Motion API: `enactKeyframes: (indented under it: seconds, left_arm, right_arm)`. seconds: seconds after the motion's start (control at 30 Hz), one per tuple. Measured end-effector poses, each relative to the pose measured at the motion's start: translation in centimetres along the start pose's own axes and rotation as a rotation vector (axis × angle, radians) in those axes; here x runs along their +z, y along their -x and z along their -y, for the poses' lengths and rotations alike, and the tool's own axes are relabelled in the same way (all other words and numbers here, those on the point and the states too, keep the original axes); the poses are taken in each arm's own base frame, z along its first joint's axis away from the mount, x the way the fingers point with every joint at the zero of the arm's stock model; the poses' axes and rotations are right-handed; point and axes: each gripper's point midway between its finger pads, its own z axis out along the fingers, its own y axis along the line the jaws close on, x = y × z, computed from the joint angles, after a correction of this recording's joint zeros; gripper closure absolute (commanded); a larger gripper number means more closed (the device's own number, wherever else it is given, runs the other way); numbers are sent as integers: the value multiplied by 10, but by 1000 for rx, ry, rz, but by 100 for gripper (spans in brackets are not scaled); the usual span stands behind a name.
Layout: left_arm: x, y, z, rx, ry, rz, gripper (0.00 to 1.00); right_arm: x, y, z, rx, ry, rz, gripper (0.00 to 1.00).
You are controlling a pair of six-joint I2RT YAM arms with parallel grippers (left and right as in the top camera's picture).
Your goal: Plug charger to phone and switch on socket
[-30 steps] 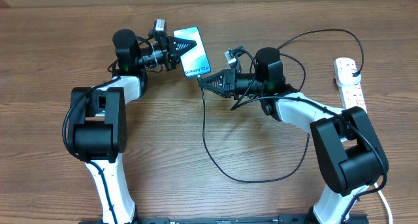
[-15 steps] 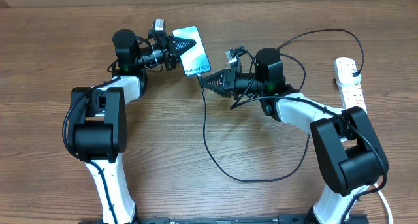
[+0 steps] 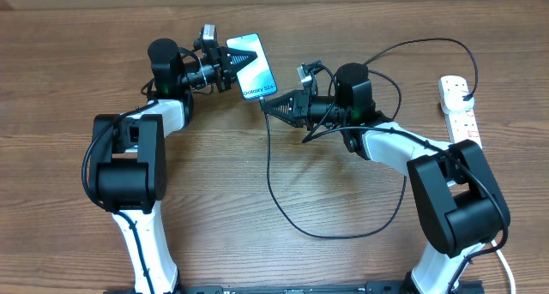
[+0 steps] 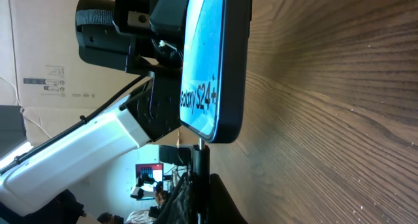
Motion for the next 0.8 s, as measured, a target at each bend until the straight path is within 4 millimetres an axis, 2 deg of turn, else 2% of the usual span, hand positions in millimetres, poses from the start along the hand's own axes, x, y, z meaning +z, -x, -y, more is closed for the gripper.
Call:
enactKeyframes:
  seconds: [0.43, 0.8]
  left_arm:
    - [0, 1, 0, 1, 0, 5, 96]
    - [0, 1, 0, 3, 0, 6, 96]
  right_arm:
    - [0, 2, -3, 1, 11, 7, 96]
    - [0, 2, 1, 22, -6, 12, 96]
